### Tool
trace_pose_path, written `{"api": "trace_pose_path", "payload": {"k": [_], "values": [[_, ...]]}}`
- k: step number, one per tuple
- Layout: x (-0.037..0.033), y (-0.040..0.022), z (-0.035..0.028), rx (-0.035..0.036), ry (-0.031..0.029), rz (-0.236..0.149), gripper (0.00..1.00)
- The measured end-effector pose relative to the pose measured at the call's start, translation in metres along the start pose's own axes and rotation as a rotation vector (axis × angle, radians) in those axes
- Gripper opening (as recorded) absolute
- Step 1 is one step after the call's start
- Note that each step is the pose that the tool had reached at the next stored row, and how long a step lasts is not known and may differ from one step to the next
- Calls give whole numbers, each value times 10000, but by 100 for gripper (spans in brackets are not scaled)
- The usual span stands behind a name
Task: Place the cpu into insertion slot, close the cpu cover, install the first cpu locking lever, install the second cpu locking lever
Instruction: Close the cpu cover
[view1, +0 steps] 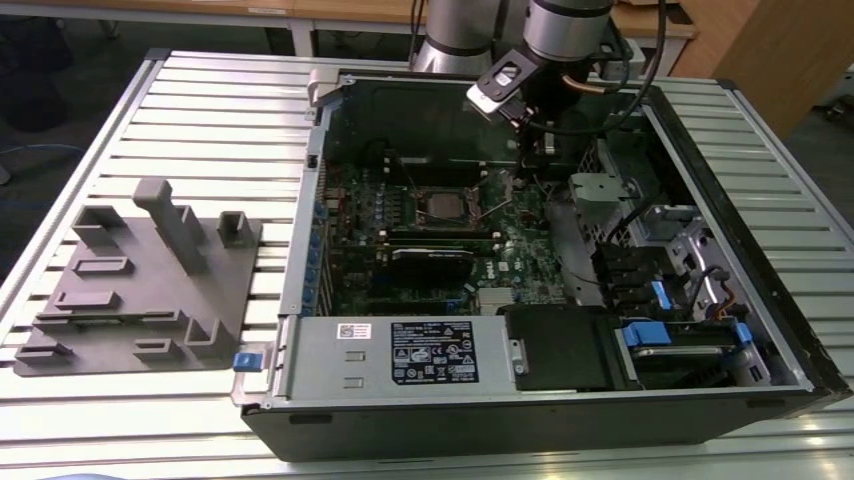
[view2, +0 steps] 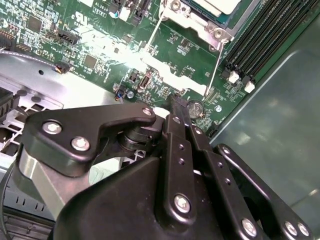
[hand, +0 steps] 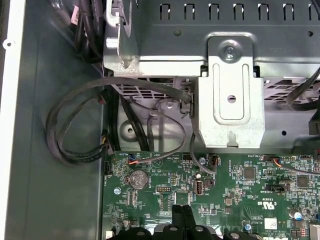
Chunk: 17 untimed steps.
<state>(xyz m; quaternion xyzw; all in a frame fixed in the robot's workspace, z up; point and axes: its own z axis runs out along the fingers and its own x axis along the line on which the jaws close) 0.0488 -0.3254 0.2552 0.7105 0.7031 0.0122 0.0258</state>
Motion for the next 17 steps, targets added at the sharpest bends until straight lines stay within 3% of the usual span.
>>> {"api": "trace_pose_path", "payload": {"k": [13, 17], "values": [[0, 1, 7, 0, 0, 1, 11], [1, 39, 14, 18, 1, 0, 11]]}}
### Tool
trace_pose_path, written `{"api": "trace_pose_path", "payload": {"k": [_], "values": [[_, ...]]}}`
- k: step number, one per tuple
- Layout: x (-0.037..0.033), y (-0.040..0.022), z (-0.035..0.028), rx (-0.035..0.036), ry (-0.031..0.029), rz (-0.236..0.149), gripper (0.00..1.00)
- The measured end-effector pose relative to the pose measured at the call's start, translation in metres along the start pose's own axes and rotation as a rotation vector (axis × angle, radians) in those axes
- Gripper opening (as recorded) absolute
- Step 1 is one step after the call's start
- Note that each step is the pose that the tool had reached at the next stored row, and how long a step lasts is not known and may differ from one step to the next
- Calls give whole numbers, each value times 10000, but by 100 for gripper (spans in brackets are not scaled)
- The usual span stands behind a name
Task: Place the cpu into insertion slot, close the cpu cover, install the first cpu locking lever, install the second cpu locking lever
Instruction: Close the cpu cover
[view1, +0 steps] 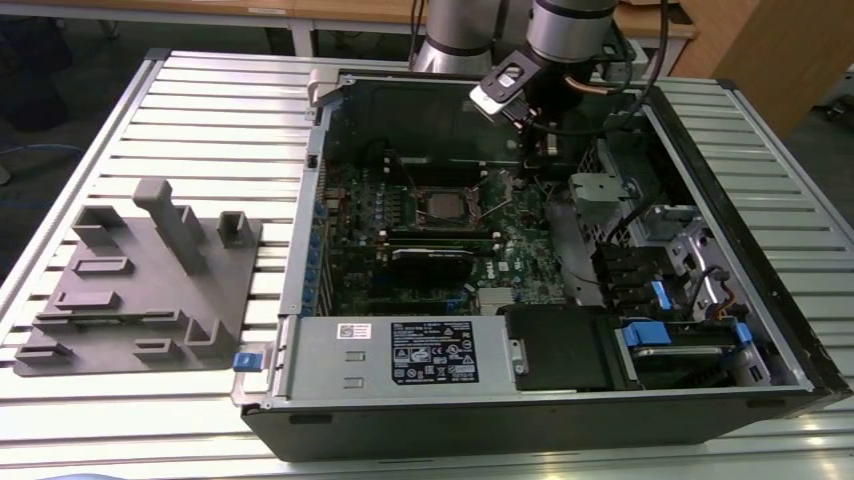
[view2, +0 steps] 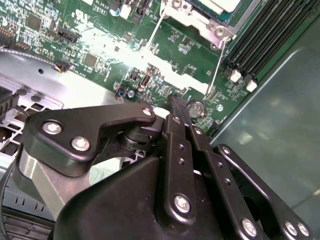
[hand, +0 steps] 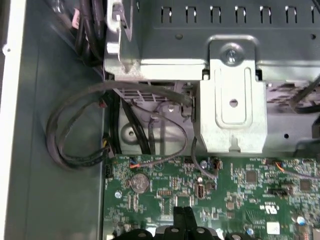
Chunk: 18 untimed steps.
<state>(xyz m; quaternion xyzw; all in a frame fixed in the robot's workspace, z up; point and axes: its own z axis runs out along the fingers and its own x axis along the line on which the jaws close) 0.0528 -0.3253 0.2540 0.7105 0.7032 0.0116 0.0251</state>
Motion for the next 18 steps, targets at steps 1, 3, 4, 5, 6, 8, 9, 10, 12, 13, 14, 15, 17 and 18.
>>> {"api": "trace_pose_path", "payload": {"k": [1, 3, 4, 5, 6, 8, 9, 10, 12, 13, 14, 15, 17, 18], "values": [[0, 4, 2, 3, 0, -1, 11], [0, 3, 26, 4, -1, 1, 11], [1, 2, 44, 4, -1, 1, 11], [1, 1, 63, 4, 0, 1, 11], [1, 0, 81, 5, -1, 1, 11], [2, -1, 117, 4, 0, 0, 11], [2, -2, 135, 4, 0, 0, 11], [2, -3, 146, 4, 1, 0, 11], [2, -3, 145, 5, -4, -1, 11], [2, -3, 146, 5, -4, 0, 11], [3, -6, 147, 5, -4, 1, 11], [3, -22, 149, 1, -4, 0, 11], [1, -91, 155, -1, -2, -1, 11], [1, -136, 158, -3, -2, 1, 11]]}}
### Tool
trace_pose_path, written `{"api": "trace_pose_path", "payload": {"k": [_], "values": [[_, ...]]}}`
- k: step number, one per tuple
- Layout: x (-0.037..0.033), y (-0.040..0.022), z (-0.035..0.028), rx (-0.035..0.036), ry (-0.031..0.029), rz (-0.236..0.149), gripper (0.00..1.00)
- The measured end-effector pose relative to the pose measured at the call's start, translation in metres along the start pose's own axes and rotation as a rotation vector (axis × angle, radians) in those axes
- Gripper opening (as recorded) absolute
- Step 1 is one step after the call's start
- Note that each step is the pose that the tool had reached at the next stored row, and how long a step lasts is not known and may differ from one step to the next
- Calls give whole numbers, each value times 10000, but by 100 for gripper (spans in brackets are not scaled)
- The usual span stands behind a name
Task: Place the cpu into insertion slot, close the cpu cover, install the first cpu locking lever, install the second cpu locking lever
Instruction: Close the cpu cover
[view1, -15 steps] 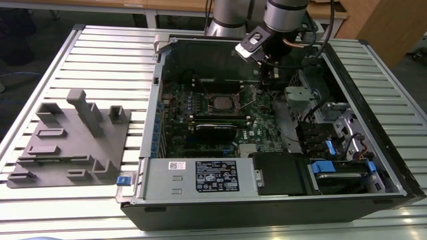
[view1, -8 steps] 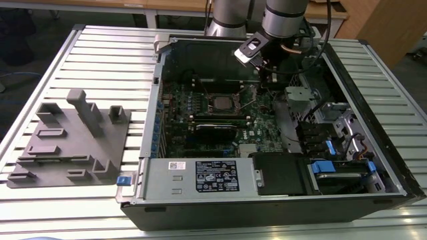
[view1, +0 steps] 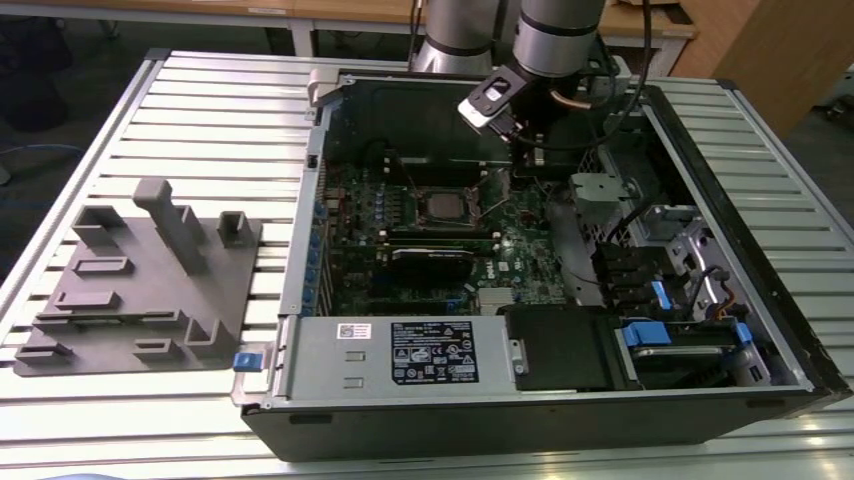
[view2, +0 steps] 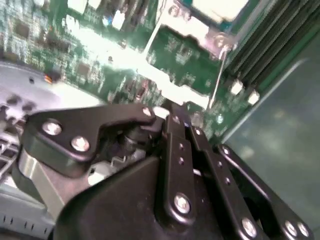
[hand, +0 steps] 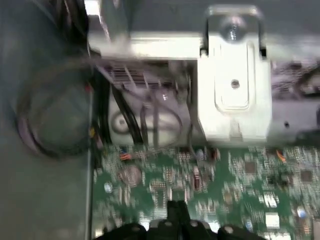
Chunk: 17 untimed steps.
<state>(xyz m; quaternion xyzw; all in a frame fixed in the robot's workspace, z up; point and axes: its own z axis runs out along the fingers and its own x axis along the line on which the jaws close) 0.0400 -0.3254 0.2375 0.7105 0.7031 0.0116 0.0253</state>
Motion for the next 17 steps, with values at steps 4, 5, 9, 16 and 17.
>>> {"api": "trace_pose_path", "payload": {"k": [4, 5, 9, 16, 17], "values": [[-2, -180, 0, -32, 3, 1, 11], [-4, -225, 0, -42, 11, 0, 11], [-9, -382, 13, -48, 65, 5, 11], [-10, -487, 19, -54, 63, 5, 11], [-10, -487, 20, -54, 63, 4, 11]]}}
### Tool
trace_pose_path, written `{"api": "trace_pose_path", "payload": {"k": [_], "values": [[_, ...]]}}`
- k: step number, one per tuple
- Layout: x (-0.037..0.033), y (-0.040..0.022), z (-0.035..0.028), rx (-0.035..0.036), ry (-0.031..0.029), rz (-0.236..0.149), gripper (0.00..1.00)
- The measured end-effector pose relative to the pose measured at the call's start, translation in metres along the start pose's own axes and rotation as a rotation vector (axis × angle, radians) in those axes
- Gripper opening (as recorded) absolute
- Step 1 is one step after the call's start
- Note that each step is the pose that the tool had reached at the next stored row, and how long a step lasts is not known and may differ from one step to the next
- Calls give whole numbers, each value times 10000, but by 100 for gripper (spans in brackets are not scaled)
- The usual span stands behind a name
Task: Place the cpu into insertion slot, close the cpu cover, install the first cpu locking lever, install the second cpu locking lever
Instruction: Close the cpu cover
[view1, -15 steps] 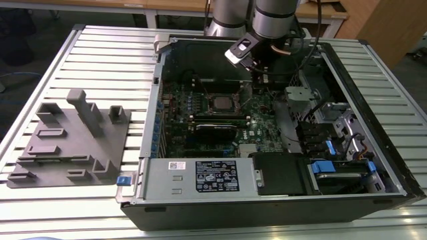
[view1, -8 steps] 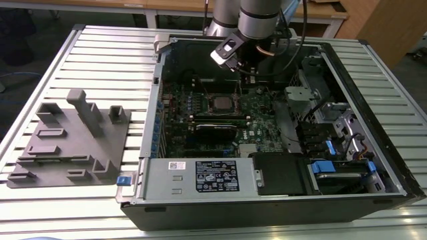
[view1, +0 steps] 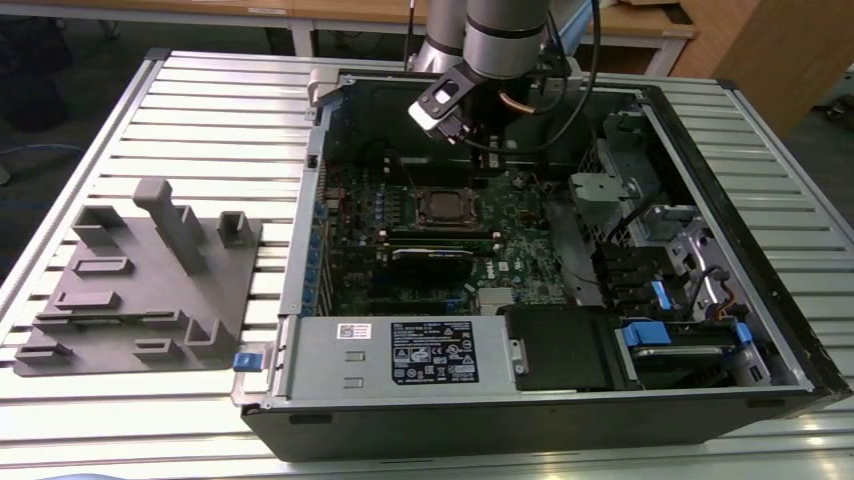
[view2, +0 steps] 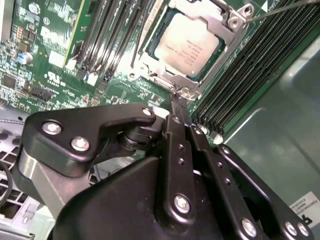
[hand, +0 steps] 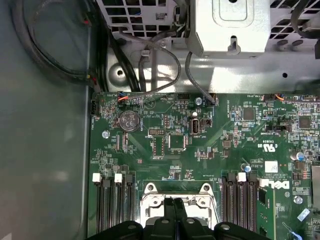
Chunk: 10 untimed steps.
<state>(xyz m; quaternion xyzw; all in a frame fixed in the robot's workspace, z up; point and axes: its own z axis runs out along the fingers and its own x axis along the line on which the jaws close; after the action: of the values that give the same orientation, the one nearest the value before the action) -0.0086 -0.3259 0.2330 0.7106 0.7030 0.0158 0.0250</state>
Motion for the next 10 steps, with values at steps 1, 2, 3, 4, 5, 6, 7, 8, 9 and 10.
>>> {"api": "trace_pose_path", "payload": {"k": [1, 2, 3, 4, 5, 6, 7, 8, 9, 10], "values": [[0, -1, 0, 0, 1, 1, 11], [0, -1, 0, 0, 0, 1, 11], [0, -1, 2, 4, 2, 1, 11], [1, -1, 7, 32, 4, 1, 11], [1, -2, 13, 88, 2, 0, 11], [0, -2, 13, 98, -1, 0, 11], [0, -2, 13, 99, -2, 1, 11], [0, -2, 13, 100, -3, 1, 11], [0, -2, 13, 100, -2, 0, 11], [0, -2, 14, 99, -1, 0, 11]]}}
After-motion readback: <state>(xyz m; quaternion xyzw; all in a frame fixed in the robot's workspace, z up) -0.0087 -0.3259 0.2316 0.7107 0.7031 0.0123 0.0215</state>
